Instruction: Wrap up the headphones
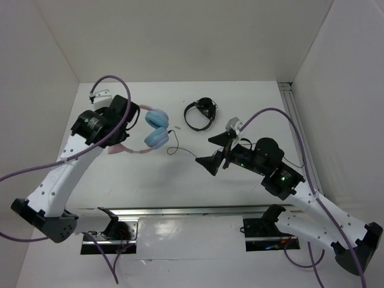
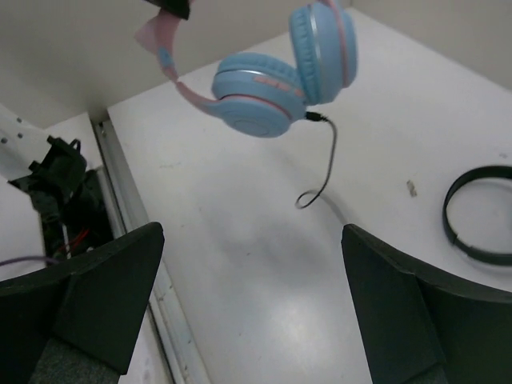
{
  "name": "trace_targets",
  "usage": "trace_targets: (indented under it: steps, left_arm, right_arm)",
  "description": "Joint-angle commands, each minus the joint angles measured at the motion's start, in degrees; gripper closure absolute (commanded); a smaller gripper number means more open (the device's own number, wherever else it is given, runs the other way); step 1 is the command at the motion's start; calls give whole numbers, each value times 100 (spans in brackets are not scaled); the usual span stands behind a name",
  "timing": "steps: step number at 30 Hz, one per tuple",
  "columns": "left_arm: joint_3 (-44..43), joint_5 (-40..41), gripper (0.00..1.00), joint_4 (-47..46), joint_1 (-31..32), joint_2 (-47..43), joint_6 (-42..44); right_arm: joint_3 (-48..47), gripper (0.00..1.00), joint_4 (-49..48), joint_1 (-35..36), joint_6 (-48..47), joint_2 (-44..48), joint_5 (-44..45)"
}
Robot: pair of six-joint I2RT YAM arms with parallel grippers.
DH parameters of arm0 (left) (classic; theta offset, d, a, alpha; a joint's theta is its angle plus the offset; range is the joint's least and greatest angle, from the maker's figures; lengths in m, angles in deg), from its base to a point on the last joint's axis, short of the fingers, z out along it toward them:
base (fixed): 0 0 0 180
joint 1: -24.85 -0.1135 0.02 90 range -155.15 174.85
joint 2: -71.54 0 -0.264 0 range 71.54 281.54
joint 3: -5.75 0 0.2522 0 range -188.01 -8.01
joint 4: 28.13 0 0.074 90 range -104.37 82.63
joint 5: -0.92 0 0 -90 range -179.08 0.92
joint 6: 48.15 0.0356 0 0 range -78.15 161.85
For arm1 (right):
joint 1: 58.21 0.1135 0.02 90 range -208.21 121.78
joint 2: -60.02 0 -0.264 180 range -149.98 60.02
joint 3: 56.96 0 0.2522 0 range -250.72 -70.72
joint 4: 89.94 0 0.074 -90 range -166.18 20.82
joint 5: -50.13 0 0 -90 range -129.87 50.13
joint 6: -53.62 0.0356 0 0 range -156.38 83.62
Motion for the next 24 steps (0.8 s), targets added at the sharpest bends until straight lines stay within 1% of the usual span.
trace_targets:
  steps: [1,3,4,8,10,12,14,16,17,18,20,22,24]
  left_arm:
    - [-279,-85,100,220,-334,-470,527]
    - [-280,-542,100,-97,-562,-900,932]
    - [-332,-865,100,-228,-650,-1015,1142]
    - [-701,-1298,100,-230,-923,-1218,1442]
    - [-780,-1492,100,-230,-924,-1270,1548]
    - [-781,-1693,100,-230,-985,-1402,1548]
    - [-781,-1817,100,-300,-985,-1456,1601]
    - [-781,-2011,100,-370,-985,-1526,1601]
    - [-781,-2011,100,-370,-1037,-1526,1549]
    - [-781,-2194,100,-440,-1038,-1526,1548]
    - [-729,-2519,100,-624,-1038,-1526,1487]
    - [-640,-2678,100,-756,-1038,-1587,1487]
    - [-579,-2836,100,-818,-1038,-1640,1416]
  right_arm:
    - [222,1,-1478,96,-487,-232,195]
    - [502,1,-1865,193,-760,-295,467]
    - [677,1,-2259,263,-865,-355,469]
    - [854,1,-2833,517,-928,-645,521]
    - [924,6,-3026,571,-928,-795,521]
    - [995,7,-3474,799,-928,-1058,521]
    - [995,8,-3825,1009,-928,-1373,783]
    - [1048,8,-4116,1072,-989,-1612,1126]
    - [1109,8,-4396,1072,-989,-1865,1197]
    - [1110,8,-4538,1072,-928,-1990,1259]
    - [1110,11,-4976,1072,-815,-2296,1207]
    - [1110,14,-5267,1072,-761,-2473,1268]
    - [1171,21,-5628,1072,-708,-2701,1540]
